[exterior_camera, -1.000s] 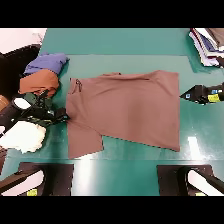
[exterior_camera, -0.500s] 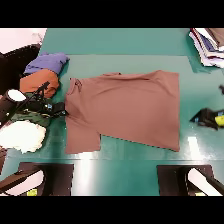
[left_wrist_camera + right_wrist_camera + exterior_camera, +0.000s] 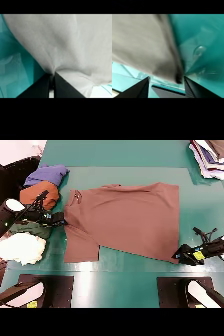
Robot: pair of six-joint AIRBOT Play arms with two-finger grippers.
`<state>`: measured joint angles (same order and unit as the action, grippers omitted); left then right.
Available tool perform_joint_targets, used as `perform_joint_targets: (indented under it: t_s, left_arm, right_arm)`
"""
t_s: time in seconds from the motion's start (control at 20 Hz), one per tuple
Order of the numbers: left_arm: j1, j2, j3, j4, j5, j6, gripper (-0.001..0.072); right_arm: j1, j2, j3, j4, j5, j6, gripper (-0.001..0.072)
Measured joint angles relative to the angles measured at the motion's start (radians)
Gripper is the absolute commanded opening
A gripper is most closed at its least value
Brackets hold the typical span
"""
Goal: Fold the shirts.
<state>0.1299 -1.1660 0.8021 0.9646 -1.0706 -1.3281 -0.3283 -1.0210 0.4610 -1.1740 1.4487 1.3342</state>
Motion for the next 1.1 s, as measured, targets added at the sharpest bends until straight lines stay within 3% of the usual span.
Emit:
perform_joint_targets:
  t_s: [0.15, 0.35, 0.55, 0.8, 1.1]
  left_arm:
    - [0.000, 0.000, 0.002, 0.002, 0.001, 0.000, 0.0025]
    - [0.000, 0.065, 0.018, 0.050, -0.013, -0.011, 0.0026]
    - [0.000, 0.220, 0.134, 0.102, -0.071, -0.044, 0.0027]
    - [0.000, 0.368, 0.515, 0.119, -0.126, -0.100, 0.0027]
    - [0.000, 0.408, 1.081, 0.124, -0.154, -0.195, 0.0026]
  right_arm:
    - [0.091, -0.040, 0.000, 0.013, -0.041, 0.005, 0.0023]
    - [0.201, -0.061, 0.070, 0.008, -0.084, 0.006, 0.0012]
    - [0.246, 0.027, 0.292, 0.016, -0.075, 0.010, 0.0011]
    - [0.261, 0.159, 0.764, 0.020, -0.110, 0.011, 0.0011]
    - [0.263, 0.198, 1.316, -0.045, -0.121, 0.027, 0.0011]
